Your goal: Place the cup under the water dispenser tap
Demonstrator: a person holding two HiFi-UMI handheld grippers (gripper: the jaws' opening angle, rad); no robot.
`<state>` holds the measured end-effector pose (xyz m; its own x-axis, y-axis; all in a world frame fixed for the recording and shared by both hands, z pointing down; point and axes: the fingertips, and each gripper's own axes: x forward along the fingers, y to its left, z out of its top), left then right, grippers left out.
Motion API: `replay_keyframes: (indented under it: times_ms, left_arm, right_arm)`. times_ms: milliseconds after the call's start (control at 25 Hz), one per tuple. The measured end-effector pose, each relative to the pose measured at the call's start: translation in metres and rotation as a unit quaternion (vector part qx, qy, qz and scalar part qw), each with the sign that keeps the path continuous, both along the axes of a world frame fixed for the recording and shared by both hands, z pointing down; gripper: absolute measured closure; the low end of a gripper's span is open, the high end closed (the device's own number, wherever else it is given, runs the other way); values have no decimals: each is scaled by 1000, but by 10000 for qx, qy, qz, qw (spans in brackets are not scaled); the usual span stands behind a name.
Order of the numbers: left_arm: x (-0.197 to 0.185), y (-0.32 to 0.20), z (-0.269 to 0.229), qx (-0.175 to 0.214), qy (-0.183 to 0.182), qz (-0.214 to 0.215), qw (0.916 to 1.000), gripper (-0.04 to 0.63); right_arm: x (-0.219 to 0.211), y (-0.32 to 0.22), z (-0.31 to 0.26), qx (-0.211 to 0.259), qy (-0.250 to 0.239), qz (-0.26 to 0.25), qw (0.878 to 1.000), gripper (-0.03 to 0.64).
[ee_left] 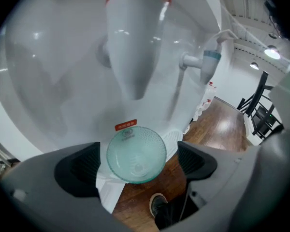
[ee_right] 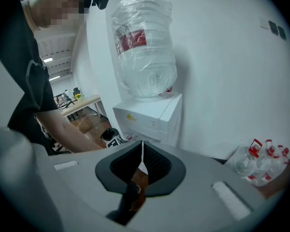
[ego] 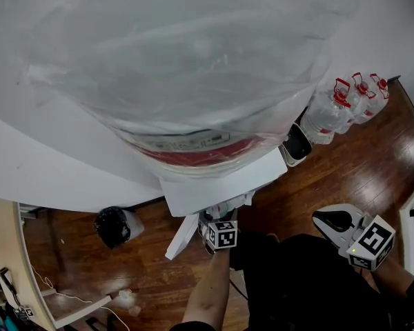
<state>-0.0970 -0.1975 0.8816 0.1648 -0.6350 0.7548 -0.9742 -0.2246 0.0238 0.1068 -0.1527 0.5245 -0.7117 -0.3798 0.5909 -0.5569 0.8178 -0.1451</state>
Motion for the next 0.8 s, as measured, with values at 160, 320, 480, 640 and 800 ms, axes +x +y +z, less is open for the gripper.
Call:
replay_keyframes:
  times_ms: [160,320,480,640,800]
  left_arm:
    - [17,24,-31,-178,190,251,9993,166]
    - [29,63,-85,45,260,453,9986,181]
    - [19,89,-149,357,238,698,9966,281]
    - [15,103,-241,1183,250,881,9888,510]
    - [11,101,-319,1922,377,908,9764,532]
  right_arm:
    - [-5,3,-32,-41,-86,-135,9999,600]
    - [-6,0,-68,39,-449,-150,9989,601]
    - [-20,-14,-98,244,-916,-8,9955,601]
    - [-23,-16,-128,423,-1248,36,9913,603]
    - [-18,-25,-152,726,-1547,251,9850,608]
